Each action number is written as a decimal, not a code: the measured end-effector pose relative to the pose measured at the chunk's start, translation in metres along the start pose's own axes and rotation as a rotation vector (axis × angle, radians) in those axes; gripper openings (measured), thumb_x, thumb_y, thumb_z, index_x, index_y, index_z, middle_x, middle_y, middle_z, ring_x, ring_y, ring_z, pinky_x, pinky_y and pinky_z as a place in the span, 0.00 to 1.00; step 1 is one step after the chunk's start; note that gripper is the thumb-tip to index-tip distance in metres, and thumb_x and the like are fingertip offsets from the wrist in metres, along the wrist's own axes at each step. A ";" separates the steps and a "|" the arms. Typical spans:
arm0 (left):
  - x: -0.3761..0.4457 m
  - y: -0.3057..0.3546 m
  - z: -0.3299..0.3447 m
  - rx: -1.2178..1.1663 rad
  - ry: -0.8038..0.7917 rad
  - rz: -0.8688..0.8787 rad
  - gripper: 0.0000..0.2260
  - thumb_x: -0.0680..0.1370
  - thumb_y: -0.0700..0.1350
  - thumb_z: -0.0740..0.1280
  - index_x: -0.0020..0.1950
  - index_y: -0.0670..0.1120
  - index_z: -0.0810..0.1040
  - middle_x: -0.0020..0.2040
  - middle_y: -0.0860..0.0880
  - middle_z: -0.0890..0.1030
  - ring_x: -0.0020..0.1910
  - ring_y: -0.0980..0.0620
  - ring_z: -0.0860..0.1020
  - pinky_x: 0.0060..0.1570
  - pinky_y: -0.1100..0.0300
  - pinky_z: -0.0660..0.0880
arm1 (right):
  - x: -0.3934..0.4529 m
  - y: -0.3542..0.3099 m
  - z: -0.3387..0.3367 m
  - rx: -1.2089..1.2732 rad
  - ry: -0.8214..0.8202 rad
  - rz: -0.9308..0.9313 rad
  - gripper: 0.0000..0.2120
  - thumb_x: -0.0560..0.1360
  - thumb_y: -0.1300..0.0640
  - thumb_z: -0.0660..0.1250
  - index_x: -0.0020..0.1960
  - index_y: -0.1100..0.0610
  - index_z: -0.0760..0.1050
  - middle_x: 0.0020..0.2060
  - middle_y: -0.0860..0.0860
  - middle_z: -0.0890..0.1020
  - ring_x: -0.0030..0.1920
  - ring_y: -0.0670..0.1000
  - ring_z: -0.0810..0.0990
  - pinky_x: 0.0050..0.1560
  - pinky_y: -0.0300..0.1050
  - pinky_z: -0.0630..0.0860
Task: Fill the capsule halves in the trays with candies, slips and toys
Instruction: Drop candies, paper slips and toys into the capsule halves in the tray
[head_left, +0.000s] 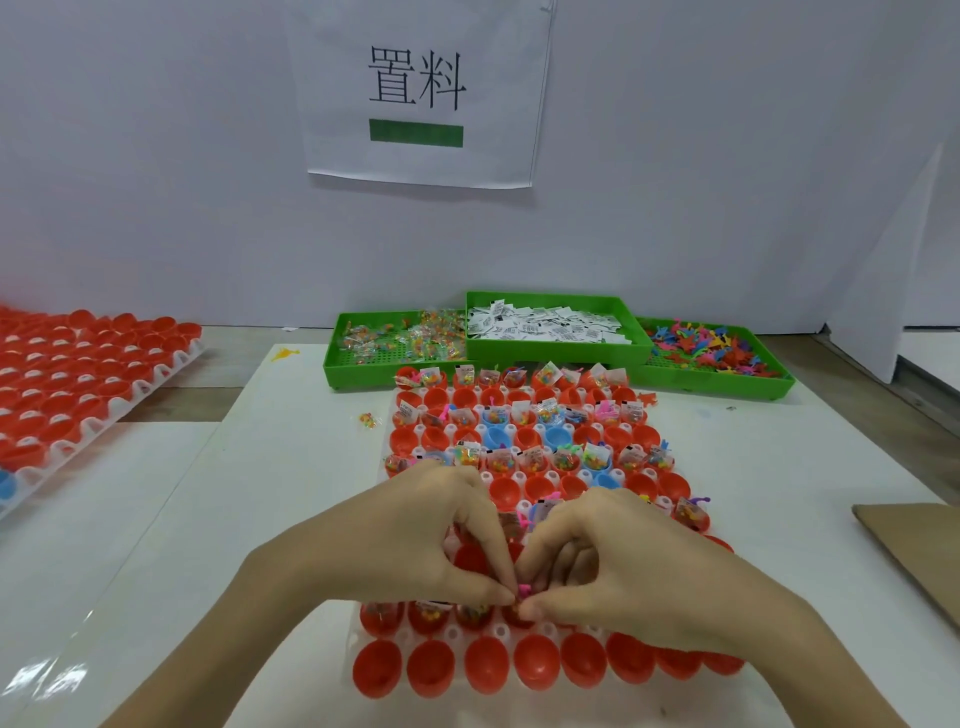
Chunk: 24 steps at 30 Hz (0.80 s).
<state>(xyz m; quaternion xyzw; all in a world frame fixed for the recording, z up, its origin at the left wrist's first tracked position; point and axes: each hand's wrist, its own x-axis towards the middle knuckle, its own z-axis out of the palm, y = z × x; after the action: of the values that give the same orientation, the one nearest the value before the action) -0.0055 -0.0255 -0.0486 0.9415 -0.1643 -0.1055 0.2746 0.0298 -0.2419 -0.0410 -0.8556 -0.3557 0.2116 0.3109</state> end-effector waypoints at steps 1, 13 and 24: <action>-0.002 0.002 0.000 -0.025 0.003 0.018 0.11 0.73 0.51 0.79 0.52 0.48 0.86 0.49 0.50 0.82 0.51 0.52 0.79 0.57 0.53 0.76 | -0.001 0.000 -0.001 0.012 -0.004 -0.004 0.05 0.73 0.53 0.78 0.49 0.50 0.87 0.41 0.42 0.86 0.42 0.40 0.84 0.44 0.33 0.80; -0.002 0.010 -0.006 -0.047 -0.018 0.006 0.12 0.77 0.46 0.76 0.56 0.41 0.85 0.53 0.45 0.83 0.54 0.47 0.80 0.60 0.51 0.75 | 0.004 0.003 0.004 -0.106 0.073 -0.080 0.03 0.73 0.55 0.77 0.46 0.50 0.84 0.37 0.42 0.84 0.40 0.40 0.83 0.39 0.31 0.76; -0.002 -0.014 -0.014 -0.251 0.015 0.201 0.05 0.75 0.53 0.77 0.50 0.57 0.89 0.45 0.55 0.84 0.47 0.49 0.81 0.49 0.58 0.78 | 0.001 0.020 -0.034 0.251 0.313 -0.117 0.09 0.80 0.52 0.69 0.44 0.49 0.86 0.38 0.47 0.87 0.36 0.42 0.83 0.37 0.30 0.75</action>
<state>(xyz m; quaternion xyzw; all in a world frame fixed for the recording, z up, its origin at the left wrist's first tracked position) 0.0000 -0.0071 -0.0446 0.8795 -0.2409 -0.0900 0.4004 0.0597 -0.2652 -0.0310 -0.8104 -0.3232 0.1001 0.4783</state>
